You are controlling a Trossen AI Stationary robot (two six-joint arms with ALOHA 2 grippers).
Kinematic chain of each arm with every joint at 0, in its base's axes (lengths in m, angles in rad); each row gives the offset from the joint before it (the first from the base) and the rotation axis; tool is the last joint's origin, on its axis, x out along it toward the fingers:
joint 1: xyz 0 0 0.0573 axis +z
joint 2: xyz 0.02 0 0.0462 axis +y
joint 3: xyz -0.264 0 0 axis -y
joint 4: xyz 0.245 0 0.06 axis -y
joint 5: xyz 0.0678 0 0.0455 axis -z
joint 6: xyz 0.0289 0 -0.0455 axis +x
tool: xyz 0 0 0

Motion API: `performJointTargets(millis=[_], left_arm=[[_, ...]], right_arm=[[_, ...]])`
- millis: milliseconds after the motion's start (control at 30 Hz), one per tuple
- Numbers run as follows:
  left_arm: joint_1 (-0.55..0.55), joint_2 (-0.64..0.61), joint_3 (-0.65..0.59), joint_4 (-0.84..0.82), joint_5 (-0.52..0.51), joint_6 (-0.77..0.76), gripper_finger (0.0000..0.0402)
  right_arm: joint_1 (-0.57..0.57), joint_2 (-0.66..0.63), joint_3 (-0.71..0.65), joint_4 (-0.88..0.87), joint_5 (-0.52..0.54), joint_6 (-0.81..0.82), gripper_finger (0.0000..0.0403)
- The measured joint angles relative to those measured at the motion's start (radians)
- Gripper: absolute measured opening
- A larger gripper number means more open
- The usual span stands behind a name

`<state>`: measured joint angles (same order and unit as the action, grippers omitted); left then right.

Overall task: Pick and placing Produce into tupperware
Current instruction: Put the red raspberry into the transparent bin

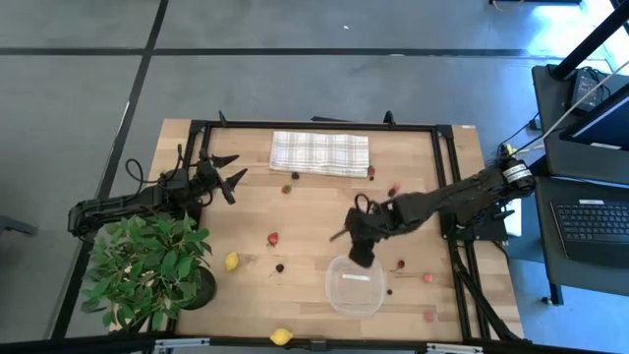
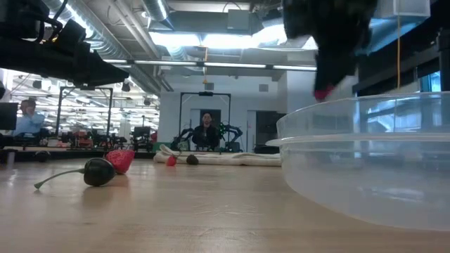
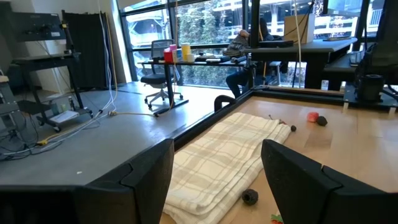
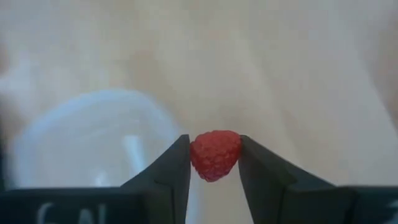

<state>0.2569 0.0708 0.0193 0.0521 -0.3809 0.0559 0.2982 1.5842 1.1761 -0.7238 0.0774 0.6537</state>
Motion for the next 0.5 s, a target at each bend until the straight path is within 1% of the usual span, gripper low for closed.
performJointTargets(millis=[100,200,400,500], left_arm=[[0.0,0.0,0.0,0.0,0.0,0.0,0.0237],[0.0,0.0,0.0,0.0,0.0,0.0,0.0237],[0.0,0.0,0.0,-0.021,0.001,0.002,0.0237],[0.0,0.0,0.0,-0.021,0.0,0.002,0.0237]], right_arm=[[0.059,0.01,0.004,0.109,0.0,-0.089,0.012],[0.103,0.04,0.004,0.168,0.0,-0.132,0.012],[0.151,0.135,0.005,0.234,-0.001,-0.13,0.012],[0.165,0.18,0.005,0.242,-0.005,-0.091,0.012]])
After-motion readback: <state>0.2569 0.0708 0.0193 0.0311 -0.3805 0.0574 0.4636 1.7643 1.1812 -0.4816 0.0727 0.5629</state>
